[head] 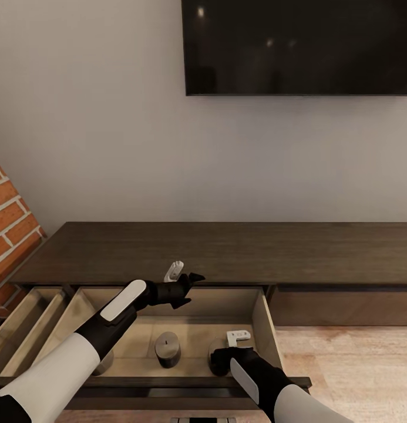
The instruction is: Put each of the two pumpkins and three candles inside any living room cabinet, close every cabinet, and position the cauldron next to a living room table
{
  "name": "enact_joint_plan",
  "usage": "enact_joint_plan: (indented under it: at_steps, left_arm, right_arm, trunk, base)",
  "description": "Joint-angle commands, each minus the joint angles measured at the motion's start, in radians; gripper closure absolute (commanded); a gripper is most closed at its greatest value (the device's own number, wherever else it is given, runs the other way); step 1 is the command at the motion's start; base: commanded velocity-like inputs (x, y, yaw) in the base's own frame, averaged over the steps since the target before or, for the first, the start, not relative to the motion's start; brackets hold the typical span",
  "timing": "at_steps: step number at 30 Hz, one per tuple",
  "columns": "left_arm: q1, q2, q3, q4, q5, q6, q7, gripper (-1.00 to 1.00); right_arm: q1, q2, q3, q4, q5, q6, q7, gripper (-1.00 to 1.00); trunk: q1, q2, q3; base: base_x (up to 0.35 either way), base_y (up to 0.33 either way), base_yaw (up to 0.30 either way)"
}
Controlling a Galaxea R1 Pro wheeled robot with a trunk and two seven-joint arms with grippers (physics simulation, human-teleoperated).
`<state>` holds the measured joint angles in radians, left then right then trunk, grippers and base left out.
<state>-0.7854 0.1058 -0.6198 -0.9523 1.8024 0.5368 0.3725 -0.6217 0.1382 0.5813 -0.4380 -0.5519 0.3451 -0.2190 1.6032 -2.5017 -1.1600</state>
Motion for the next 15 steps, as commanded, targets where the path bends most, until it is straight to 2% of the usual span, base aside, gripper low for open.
enact_joint_plan:
  at_steps: [1, 11, 14, 15]
  left_arm:
    - [0.000, 0.000, 0.000, 0.000, 0.000, 0.000, 0.000, -1.00]
    - [0.000, 0.001, 0.000, 0.000, 0.000, 0.000, 0.000, -1.00]
    - [0.000, 0.004, 0.001, -0.004, -0.001, 0.003, 0.000, -1.00]
    - [0.000, 0.005, 0.001, -0.005, -0.001, 0.004, 0.000, -1.00]
  right_arm:
    - [0.001, 0.000, 0.000, 0.008, -0.003, 0.000, 0.000, -1.00]
    - [0.001, -0.005, -0.001, -0.004, 0.000, 0.000, 0.003, -1.00]
    - [0.001, -0.014, -0.006, -0.117, -0.002, 0.036, 0.059, -1.00]
    - [0.001, -0.025, -0.007, -0.165, -0.005, 0.063, 0.090, -1.00]
  trunk:
    - [0.000, 0.000, 0.000]
    - [0.000, 0.000, 0.000]
    - [0.000, 0.000, 0.000]
    - [0.000, 0.000, 0.000]
  base:
    - [0.000, 0.000, 0.000]
    - [0.000, 0.000, 0.000]
    - [0.000, 0.000, 0.000]
    - [0.000, 0.000, 0.000]
